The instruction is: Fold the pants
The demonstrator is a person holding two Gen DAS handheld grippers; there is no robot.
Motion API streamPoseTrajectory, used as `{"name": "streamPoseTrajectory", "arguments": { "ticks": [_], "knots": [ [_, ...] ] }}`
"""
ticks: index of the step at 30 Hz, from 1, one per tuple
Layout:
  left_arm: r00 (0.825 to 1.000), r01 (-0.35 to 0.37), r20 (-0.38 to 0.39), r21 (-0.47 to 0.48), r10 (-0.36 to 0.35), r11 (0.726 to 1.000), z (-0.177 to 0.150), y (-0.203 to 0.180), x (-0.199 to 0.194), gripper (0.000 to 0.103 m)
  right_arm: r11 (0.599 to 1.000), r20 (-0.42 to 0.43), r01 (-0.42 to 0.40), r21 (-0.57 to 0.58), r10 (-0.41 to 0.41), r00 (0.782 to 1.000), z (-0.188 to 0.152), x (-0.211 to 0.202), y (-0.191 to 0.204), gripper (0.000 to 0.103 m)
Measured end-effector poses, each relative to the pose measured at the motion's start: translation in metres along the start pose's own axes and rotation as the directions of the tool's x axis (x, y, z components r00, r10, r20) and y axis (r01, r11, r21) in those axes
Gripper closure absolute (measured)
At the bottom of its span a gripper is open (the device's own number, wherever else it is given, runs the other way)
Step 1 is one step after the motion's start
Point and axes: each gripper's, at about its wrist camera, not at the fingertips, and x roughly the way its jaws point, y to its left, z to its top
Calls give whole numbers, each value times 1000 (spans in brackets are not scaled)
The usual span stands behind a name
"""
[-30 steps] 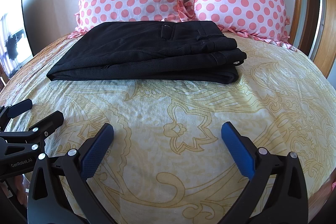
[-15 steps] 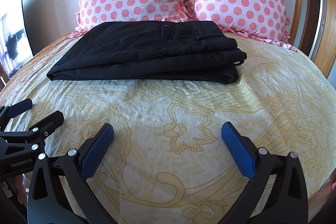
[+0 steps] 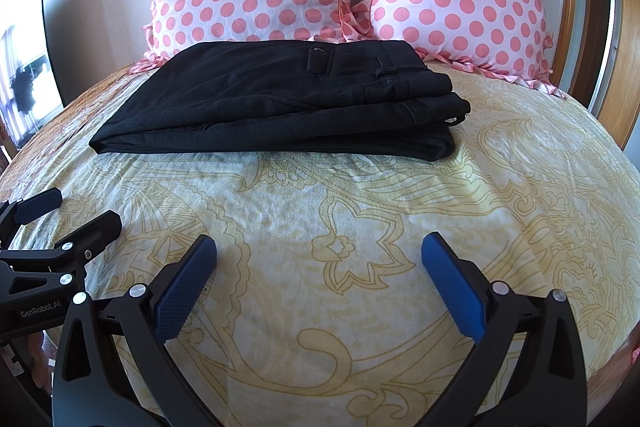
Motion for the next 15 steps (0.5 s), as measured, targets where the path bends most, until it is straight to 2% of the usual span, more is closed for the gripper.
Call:
{"name": "streamPoseTrajectory", "arguments": {
  "ticks": [15],
  "knots": [
    [1000, 4, -15, 1, -4, 1000, 1, 0, 1, 2, 1000, 0, 0, 0, 0, 1000, 0, 0, 0, 1]
  ]
}}
